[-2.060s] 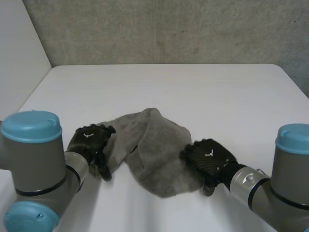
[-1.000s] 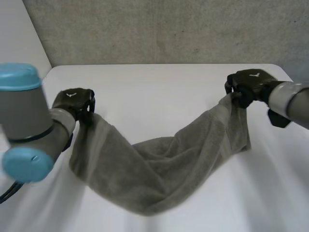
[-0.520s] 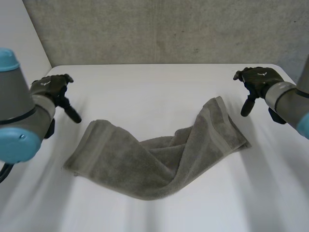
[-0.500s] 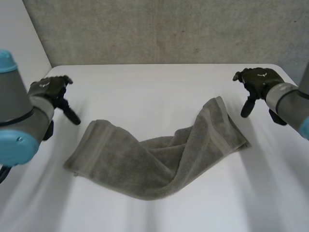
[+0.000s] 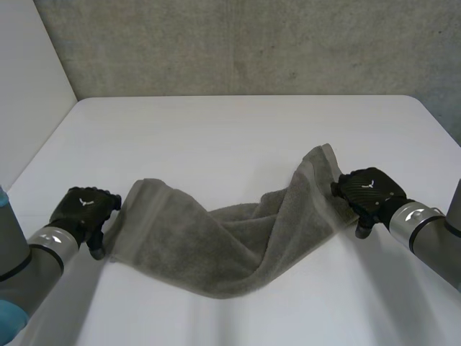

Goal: Fold the towel.

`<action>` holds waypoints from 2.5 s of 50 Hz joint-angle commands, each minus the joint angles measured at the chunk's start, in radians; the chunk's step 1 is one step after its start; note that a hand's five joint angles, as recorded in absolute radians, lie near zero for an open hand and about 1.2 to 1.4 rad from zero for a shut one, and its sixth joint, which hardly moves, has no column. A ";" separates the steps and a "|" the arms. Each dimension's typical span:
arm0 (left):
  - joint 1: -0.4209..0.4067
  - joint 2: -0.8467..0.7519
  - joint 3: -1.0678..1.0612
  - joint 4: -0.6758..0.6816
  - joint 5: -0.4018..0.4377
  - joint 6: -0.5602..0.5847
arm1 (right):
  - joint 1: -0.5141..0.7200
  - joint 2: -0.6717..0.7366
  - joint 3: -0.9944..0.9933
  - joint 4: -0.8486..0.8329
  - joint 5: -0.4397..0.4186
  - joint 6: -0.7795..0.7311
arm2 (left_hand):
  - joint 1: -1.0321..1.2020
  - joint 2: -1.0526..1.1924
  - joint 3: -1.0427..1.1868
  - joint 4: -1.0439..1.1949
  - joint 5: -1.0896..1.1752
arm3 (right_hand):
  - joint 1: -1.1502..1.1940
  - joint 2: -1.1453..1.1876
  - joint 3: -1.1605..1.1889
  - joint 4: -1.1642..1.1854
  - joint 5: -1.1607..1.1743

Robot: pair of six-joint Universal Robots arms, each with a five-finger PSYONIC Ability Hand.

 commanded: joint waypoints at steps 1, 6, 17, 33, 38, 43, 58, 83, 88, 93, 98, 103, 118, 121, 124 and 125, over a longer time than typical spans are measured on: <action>-0.010 -0.048 0.016 0.020 0.003 -0.007 | -0.008 0.088 -0.046 -0.051 0.005 0.004 | -0.062 -0.056 -0.062 -0.063 -0.242 | 0.115 0.120 0.112 0.102 0.092; -0.013 -0.059 0.021 0.074 0.003 -0.009 | -0.006 0.126 -0.079 -0.072 0.011 0.004 | -0.065 -0.059 -0.065 -0.066 -0.245 | 0.141 0.147 0.138 0.128 0.119; -0.019 -0.091 0.033 0.089 0.005 -0.009 | 0.006 0.171 -0.118 -0.114 0.014 0.010 | -0.059 -0.053 -0.059 -0.060 -0.239 | 0.382 0.387 0.379 0.369 0.359; -0.025 -0.110 0.050 0.097 0.003 -0.012 | 0.003 0.201 -0.128 -0.138 0.017 0.016 | -0.062 -0.056 -0.062 -0.063 -0.242 | 0.218 0.223 0.214 0.204 0.195; -0.025 -0.110 0.051 0.108 0.003 -0.012 | -0.002 0.201 -0.132 -0.138 0.022 0.016 | -0.062 -0.056 -0.062 -0.063 -0.242 | 0.106 0.112 0.103 0.093 0.083; -0.027 -0.114 0.054 0.121 0.003 -0.012 | -0.005 0.203 -0.135 -0.138 0.022 0.017 | -0.059 -0.053 -0.059 -0.060 -0.239 | 0.135 0.141 0.132 0.122 0.112; -0.028 -0.119 0.053 0.124 0.002 -0.013 | 0.000 0.241 -0.161 -0.143 0.019 0.039 | -0.056 -0.050 -0.056 -0.057 -0.236 | 0.723 0.728 0.719 0.709 0.700; -0.040 -0.105 0.036 0.124 0.002 -0.018 | -0.046 0.194 -0.172 -0.074 0.003 0.226 | -0.065 -0.059 -0.065 -0.066 -0.245 | 0.274 0.279 0.270 0.260 0.251; -0.040 -0.105 0.034 0.124 0.002 -0.018 | -0.046 0.201 -0.174 -0.043 -0.003 0.211 | -0.070 -0.065 -0.071 -0.071 -0.251 | 0.197 0.203 0.194 0.184 0.174; -0.042 -0.105 0.033 0.124 0.002 -0.018 | -0.046 0.206 -0.178 -0.039 -0.001 0.182 | -0.071 -0.065 -0.071 -0.071 -0.251 | 0.112 0.117 0.109 0.099 0.089; -0.040 -0.105 0.028 0.124 0.002 -0.018 | -0.045 0.212 -0.178 -0.043 0.002 0.178 | -0.073 -0.068 -0.074 -0.074 -0.254 | 0.127 0.132 0.123 0.113 0.104; -0.040 -0.105 0.027 0.124 0.003 -0.018 | -0.043 0.226 -0.184 -0.048 0.003 0.178 | -0.073 -0.068 -0.074 -0.074 -0.254 | 0.156 0.161 0.153 0.143 0.133; -0.040 -0.105 0.027 0.124 0.002 -0.018 | -0.035 0.266 -0.224 -0.069 0.003 0.188 | -0.073 -0.068 -0.074 -0.074 -0.254 | 0.810 0.815 0.806 0.796 0.787; -0.040 -0.105 0.027 0.124 0.003 -0.018 | -0.038 0.266 -0.224 -0.071 0.003 0.195 | -0.073 -0.068 -0.074 -0.074 -0.254 | 0.959 0.965 0.956 0.946 0.937; -0.042 -0.105 0.025 0.124 0.002 -0.018 | -0.042 0.254 -0.218 -0.072 0.003 0.201 | -0.073 -0.068 -0.074 -0.074 -0.254 | 0.960 0.965 0.956 0.946 0.937; -0.042 -0.105 0.025 0.124 0.002 -0.018 | -0.042 0.254 -0.218 -0.072 0.003 0.201 | -0.073 -0.068 -0.074 -0.074 -0.254 | 0.960 0.965 0.956 0.946 0.937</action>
